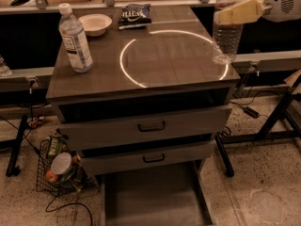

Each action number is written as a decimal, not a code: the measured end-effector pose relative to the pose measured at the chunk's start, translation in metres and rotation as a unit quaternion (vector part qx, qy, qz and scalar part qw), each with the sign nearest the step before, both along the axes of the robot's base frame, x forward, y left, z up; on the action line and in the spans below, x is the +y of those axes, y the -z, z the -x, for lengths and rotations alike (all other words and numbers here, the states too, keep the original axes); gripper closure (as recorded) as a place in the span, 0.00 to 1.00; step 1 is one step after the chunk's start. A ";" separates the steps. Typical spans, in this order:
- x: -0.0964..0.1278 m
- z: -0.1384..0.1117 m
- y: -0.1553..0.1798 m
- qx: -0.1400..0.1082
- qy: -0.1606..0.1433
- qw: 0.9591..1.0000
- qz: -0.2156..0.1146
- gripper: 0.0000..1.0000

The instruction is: Place water bottle into bottom drawer

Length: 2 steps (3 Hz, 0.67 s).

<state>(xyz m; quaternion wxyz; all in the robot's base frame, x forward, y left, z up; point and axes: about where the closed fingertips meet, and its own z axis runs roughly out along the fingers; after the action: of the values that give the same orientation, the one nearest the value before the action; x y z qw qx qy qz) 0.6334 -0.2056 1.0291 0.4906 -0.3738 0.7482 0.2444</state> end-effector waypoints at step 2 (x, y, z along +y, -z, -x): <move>0.006 0.004 0.010 0.006 -0.024 1.000 -0.005 1.00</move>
Offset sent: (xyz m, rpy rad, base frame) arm -0.0101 0.0107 -0.0202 0.0212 0.0241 0.1088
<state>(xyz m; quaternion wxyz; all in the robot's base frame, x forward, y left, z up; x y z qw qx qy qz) 0.6297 -0.1992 1.0196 0.4820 -0.3877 0.7408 0.2617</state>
